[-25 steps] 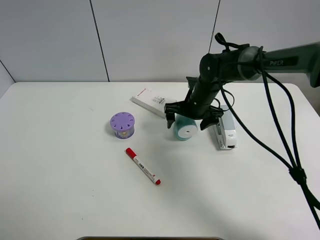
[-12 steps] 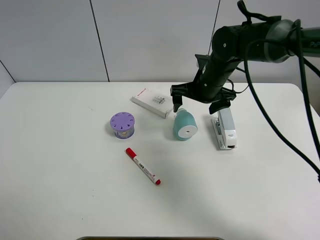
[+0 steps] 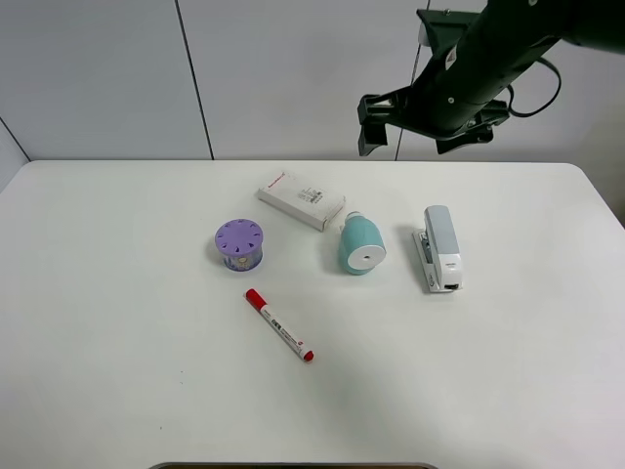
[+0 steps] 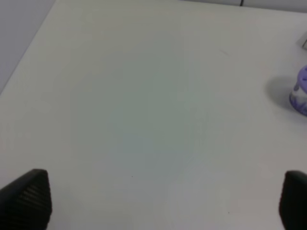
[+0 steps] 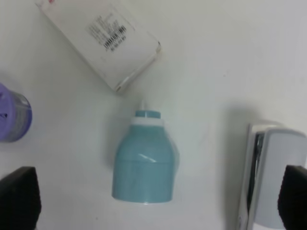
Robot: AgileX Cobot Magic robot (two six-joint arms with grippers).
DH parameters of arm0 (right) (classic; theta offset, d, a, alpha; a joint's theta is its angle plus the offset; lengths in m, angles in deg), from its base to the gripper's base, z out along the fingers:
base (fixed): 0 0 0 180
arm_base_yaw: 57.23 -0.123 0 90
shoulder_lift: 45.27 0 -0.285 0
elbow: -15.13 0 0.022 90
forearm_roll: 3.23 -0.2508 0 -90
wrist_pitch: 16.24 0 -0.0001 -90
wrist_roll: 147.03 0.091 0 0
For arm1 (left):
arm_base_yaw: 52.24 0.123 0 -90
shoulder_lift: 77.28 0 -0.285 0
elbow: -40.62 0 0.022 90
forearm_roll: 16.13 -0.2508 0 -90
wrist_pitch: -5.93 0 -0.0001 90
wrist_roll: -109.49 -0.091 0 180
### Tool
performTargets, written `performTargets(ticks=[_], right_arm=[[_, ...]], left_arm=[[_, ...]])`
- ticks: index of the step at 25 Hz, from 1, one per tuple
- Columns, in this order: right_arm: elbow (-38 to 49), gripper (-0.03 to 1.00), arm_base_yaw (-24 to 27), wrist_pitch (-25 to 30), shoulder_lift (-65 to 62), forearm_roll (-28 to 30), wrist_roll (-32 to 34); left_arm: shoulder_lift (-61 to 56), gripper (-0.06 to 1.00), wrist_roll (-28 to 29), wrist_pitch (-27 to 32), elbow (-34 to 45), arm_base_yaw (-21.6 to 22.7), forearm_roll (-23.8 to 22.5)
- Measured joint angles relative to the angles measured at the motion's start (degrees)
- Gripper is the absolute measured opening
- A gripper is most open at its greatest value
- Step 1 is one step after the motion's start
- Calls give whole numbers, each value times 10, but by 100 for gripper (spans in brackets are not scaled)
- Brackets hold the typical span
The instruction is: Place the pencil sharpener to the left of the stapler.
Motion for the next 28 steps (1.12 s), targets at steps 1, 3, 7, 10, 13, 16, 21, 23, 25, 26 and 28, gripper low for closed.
performTargets(ticks=[1,3,7,10,13,16,21,23,25,26,28], right_arm=[[0,99,-1,0,-10,4,0],[0,99,-1,1,-26,15,-2],[0,99,1,19,-63,34,-4],[0,99,12,27,-89,39,-5],[0,99,27,40,-116,49,-11],[1,99,40,66,-144,67,-15],[1,99,50,100,-197,120,-19],[1,99,50,112,-222,146,-19],[1,99,50,115,-251,171,-19],[1,99,50,115,-263,180,-18],[1,99,50,115,-293,196,-17]], left_arm=[[0,95,0,0,0,0,0],[0,95,0,0,0,0,0],[0,95,0,0,0,0,0],[0,95,0,0,0,0,0],[0,95,0,0,0,0,0],[0,95,0,0,0,0,0],[0,95,0,0,0,0,0],[0,95,0,0,0,0,0],[0,95,0,0,0,0,0],[0,95,0,0,0,0,0],[0,95,0,0,0,0,0]])
